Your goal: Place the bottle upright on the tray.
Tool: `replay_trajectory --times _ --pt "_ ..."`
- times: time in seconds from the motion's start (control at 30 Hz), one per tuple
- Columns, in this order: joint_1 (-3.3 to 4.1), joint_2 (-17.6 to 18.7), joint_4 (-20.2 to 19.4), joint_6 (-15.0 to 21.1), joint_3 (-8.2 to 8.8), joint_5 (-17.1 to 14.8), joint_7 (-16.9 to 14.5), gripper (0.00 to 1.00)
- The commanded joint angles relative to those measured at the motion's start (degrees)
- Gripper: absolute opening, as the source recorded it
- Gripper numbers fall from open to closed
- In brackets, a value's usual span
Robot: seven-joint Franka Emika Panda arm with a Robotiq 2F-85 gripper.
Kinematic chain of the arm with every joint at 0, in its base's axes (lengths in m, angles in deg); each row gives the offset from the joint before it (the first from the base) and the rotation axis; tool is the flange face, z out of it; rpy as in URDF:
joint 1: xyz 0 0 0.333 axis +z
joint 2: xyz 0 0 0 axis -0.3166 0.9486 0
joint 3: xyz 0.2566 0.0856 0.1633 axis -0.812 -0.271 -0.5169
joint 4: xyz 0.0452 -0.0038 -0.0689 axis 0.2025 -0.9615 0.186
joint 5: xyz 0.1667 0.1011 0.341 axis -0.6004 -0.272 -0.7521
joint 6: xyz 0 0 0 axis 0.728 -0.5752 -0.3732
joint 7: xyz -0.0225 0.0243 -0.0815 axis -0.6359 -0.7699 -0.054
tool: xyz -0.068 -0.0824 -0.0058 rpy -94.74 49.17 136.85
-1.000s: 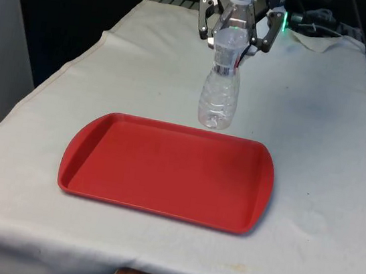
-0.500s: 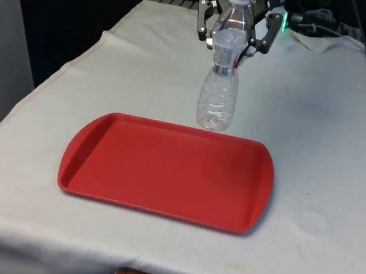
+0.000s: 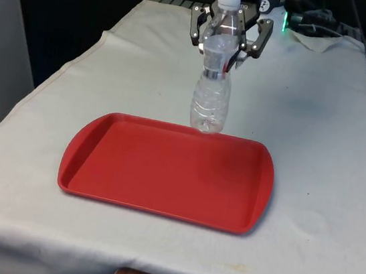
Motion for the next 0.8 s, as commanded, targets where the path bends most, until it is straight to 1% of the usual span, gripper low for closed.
replay_trajectory --times 0.0,0.13,0.27,0.3,0.33,0.6,0.63,0.67,0.77 --pt "-0.86 0.2 -0.1 1.4 -1.20 0.7 1.2 0.35" --pt "-1.09 1.5 -0.2 3.4 -0.97 0.8 2.3 0.35" --pt "-1.32 2.7 0.2 4.5 -0.86 0.8 3.2 0.35" --pt "-0.52 2.5 0.1 3.8 0.17 0.0 2.3 0.35" --pt "-1.32 3.0 0.4 4.6 -0.80 0.8 3.3 0.35" --pt "-2.23 5.7 2.5 4.2 -0.69 1.6 5.7 0.35" --pt "-0.86 5.7 2.3 4.0 0.92 0.1 4.4 0.35" --pt "-2.46 6.0 2.8 4.0 -0.69 1.8 5.9 0.35" --pt "-2.75 6.3 2.9 3.8 -0.69 2.0 6.2 0.35"
